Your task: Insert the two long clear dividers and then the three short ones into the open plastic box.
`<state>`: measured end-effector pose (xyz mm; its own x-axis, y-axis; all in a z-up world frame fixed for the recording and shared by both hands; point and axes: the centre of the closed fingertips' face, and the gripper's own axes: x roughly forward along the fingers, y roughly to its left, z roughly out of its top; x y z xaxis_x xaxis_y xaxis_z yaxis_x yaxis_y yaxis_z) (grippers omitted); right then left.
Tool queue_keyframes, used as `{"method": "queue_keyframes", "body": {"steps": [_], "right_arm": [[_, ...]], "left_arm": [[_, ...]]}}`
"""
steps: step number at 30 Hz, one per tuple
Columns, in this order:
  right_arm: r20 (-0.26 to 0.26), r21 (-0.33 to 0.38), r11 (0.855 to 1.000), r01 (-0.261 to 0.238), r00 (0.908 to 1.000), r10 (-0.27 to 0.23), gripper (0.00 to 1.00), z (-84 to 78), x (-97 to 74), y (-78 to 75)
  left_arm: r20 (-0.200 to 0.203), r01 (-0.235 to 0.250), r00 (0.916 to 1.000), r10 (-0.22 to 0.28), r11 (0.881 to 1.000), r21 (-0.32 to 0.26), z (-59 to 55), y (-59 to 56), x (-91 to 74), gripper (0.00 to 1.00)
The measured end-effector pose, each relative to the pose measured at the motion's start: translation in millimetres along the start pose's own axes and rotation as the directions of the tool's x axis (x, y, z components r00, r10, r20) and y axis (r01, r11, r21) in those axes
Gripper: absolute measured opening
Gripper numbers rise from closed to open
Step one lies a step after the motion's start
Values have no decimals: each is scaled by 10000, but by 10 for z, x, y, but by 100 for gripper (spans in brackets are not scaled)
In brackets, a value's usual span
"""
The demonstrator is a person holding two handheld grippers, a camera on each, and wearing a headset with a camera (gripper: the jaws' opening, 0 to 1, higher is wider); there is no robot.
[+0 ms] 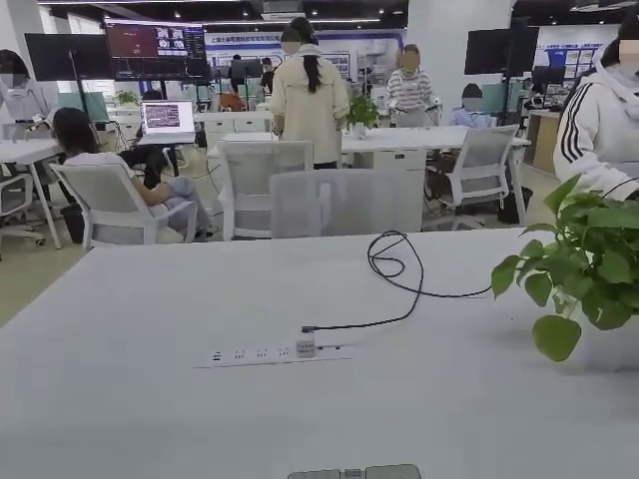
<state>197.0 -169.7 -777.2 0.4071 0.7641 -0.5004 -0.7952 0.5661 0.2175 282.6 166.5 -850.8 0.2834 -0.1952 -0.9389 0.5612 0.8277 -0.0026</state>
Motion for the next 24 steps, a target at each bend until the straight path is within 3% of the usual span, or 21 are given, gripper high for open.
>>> {"method": "queue_keyframes", "body": {"steps": [6,8,24], "right_arm": [[32,60,10000,61,10000,-62,90,-9,-11,-15],[25,54,10000,62,10000,-62,90,-9,-7,-14],[46,66,10000,36,10000,-36,89,9,12,9]], "left_arm": [[-493,26,9988,-23,10000,59,-1,10,8,37],[-564,37,9984,-34,10000,52,-5,21,3,32],[-592,302,9977,-317,9992,-267,-10,23,-11,31]]}}
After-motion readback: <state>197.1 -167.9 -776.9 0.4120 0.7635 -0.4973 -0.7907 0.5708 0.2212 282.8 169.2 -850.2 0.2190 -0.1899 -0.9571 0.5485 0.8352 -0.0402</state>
